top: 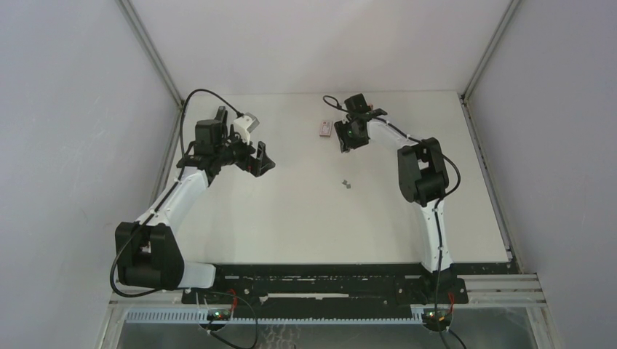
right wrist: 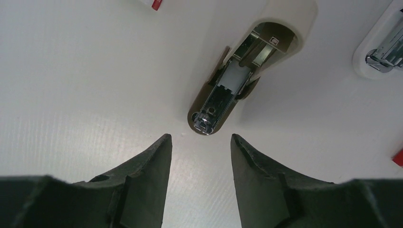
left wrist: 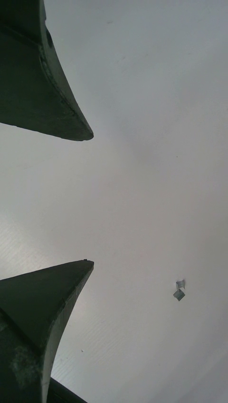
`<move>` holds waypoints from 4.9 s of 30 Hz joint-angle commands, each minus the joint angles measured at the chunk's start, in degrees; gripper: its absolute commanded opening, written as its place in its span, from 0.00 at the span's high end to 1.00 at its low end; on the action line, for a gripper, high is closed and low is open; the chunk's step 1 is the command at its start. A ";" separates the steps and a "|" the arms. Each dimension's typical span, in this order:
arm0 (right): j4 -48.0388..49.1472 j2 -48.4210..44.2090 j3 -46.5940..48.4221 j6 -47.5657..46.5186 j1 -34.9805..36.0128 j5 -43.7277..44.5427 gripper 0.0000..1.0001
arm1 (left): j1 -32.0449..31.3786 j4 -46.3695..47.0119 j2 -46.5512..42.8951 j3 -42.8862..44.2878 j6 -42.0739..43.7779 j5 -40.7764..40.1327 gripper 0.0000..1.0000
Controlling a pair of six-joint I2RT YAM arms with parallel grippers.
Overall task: Unload the staples from the stapler
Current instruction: Place the stapler at the center of the board, then move the stapler to the center of the board.
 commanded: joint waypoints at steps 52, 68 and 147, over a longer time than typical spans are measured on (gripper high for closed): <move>-4.97 15.63 26.10 0.97 -5.13 4.68 0.69 | 0.32 1.73 -1.49 0.03 1.54 -0.09 0.00; -5.09 17.76 29.30 0.69 -5.11 5.28 0.64 | 0.31 1.70 -1.14 0.10 1.45 -0.15 0.00; 0.00 -33.20 -18.41 -9.89 0.19 -5.83 0.00 | 12.77 -24.87 56.03 69.53 -9.40 -35.07 0.14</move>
